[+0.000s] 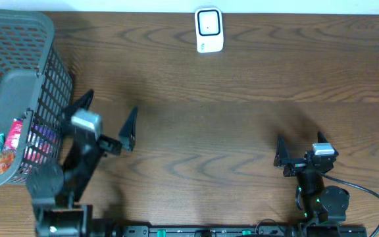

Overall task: Scan the item barcode
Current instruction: 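Open the left gripper and reach it into the grey basket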

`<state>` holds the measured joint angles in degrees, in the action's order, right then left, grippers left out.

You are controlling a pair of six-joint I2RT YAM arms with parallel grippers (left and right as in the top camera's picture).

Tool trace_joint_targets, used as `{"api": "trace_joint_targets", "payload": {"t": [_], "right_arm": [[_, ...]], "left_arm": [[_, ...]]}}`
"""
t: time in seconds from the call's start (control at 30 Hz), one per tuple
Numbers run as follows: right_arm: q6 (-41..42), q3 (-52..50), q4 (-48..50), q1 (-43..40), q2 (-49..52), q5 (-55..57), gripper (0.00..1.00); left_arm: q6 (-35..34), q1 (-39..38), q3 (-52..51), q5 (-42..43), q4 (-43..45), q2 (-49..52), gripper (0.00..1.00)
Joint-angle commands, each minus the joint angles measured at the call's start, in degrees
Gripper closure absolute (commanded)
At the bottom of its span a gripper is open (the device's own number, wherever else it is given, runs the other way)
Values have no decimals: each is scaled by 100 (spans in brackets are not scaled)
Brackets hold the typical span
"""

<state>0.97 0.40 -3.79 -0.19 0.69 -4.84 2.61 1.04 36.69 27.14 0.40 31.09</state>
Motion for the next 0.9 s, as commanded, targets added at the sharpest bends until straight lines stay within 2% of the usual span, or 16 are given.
{"api": "trace_joint_targets", "payload": {"t": [0.0,0.07,0.13,0.4,0.6,0.7,0.8,0.87], "right_arm": [[-20,-9,-26,28,-35,44,1],[-20,-9,-26,28,-35,44,1],[-17,-9,-26,28,-35,44,1],[-20,-9,-26,28,-35,44,1],[-17,-9,-26,28,-35,44,1],[-17,-9,-26,28,-35,44,1],[-20,-9,-26,28,-35,44,1],[-20,-9,-26,28,-35,44,1]], "left_arm": [[59,17,1051,262,-807,634,2],[55,17,1427,815,-1248,896,2],[57,17,1550,1137,-1261,1029,2],[103,17,1578,1141,-656,1012,2],[-4,28,2186,669,-822,1318,2],[-79,31,2927,-15,-1506,1720,2],[-157,31,4006,-975,-2756,2378,2],[-35,31,4734,-1261,-3637,2874,2]]}}
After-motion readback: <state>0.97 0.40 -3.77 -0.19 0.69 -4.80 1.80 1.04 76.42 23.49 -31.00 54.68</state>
